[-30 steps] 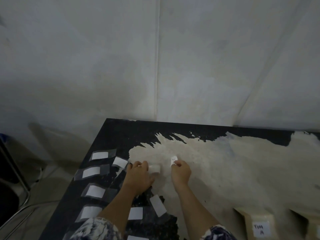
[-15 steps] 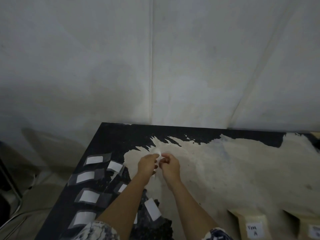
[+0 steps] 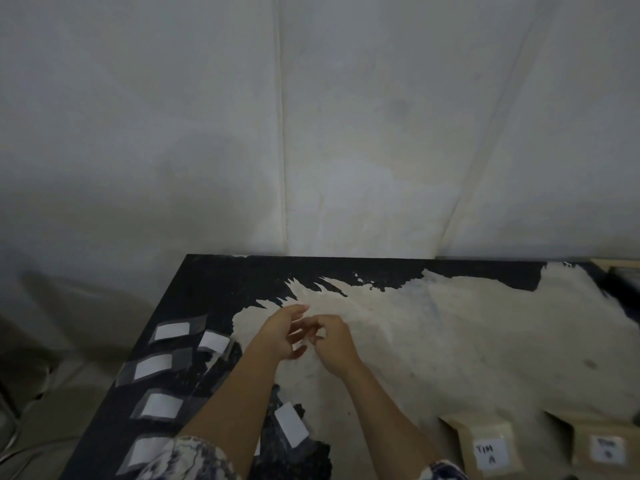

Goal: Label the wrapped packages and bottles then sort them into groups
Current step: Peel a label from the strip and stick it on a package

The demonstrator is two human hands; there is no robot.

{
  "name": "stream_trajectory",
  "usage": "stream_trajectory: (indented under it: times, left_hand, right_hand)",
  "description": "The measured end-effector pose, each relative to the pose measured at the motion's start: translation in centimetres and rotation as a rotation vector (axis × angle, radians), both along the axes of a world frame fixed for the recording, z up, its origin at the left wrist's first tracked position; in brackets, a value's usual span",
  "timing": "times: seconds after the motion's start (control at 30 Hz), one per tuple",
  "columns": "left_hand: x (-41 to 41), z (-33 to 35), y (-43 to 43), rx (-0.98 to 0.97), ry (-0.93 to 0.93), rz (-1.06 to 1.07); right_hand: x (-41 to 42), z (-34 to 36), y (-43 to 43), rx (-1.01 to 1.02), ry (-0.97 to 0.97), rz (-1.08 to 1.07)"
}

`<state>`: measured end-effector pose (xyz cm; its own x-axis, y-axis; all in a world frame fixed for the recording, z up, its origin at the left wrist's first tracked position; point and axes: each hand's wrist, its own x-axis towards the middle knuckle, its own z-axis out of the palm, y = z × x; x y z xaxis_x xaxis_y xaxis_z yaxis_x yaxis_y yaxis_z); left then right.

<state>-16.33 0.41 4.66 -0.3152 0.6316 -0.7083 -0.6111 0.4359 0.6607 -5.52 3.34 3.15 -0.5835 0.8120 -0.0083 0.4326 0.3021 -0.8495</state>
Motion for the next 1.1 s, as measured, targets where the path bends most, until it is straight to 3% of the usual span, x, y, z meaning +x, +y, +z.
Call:
stream_trajectory:
  times: [0.5,0.63,0.73,0.97,1.03,1.1]
  left_hand:
    - [-0.4,1.1,0.1,0.003,-0.194,-0.112]
    - [-0.4,0.5,0.1,0.045,0.080,-0.118]
    - [-0.4,0.3,0.1,0.136,0.294,-0.176]
    - [0.0,0.6,0.4,0.054,0.714,-0.413]
    - [0.1,0.8,0.3,0.068,0.743,-0.421]
    - [0.5,1.3,0.1,0.200,0.629,-0.466]
  right_hand:
    - [-0.1,1.3,0.3,-0.186,0.194,-0.051]
    - [0.4,2.3,1.5,-0.371,0.339,-0.150]
    - [0.9,3.2,2.5,-0.430,0.325,-0.150]
    - [1.8,4.8,3.6,-0.536,0.419,-0.169]
    - [2.1,5.0,3.8,-0.546,0.442,-0.210]
    - [2.3,5.4,3.8,-0.549,0.426,-0.200]
